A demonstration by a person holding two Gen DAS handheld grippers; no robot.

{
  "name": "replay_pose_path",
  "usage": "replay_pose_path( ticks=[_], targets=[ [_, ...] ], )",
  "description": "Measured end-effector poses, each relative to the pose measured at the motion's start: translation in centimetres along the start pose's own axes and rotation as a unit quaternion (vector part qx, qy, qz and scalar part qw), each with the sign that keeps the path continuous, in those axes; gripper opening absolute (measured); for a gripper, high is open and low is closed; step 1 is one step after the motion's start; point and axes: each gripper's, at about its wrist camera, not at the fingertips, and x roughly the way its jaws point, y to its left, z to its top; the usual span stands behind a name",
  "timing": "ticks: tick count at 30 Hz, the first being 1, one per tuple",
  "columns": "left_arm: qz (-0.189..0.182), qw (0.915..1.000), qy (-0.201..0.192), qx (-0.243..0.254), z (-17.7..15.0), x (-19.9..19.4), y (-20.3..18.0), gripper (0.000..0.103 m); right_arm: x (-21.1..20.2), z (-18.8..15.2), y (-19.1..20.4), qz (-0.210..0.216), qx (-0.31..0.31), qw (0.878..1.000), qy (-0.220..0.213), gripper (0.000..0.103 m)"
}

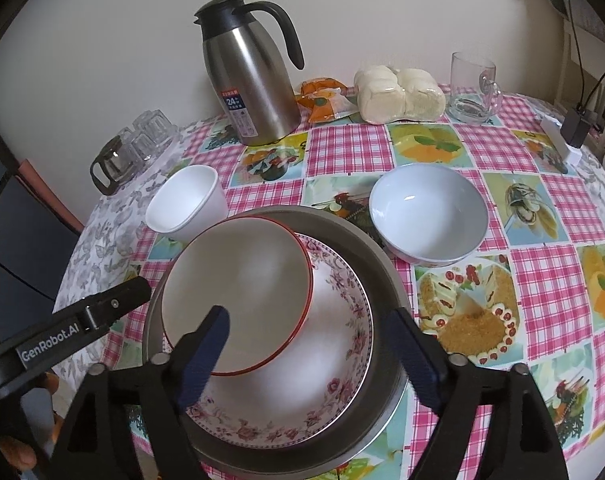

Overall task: Organize plates and bowls
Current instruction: 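Open the left tool and withdraw it from the bowl rim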

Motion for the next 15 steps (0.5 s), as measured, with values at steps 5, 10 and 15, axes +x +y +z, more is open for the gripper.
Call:
replay_pose_path(
  ticks=[5, 10, 15],
  targets=[
    [0.020, 0.9997, -0.001, -0.013, 0.1, 0.3, 0.8, 0.080, 0.0, 0.0, -0.2, -0.003, 0.002, 1.000, -0.005, 0.098],
    [0.033, 0.9992, -0.012, -0.018, 0.3, 0.0, 1.2, 0.087, -0.1, 0.0, -0.2, -0.005, 0.000, 1.000, -0.010, 0.103],
    [0.047, 0.9985, -0.018, -0.022, 0.5, -0.1, 1.7, 0.091, 0.1, 0.0, -0.3, -0.007, 0.003, 1.000, -0.008, 0.103]
  ],
)
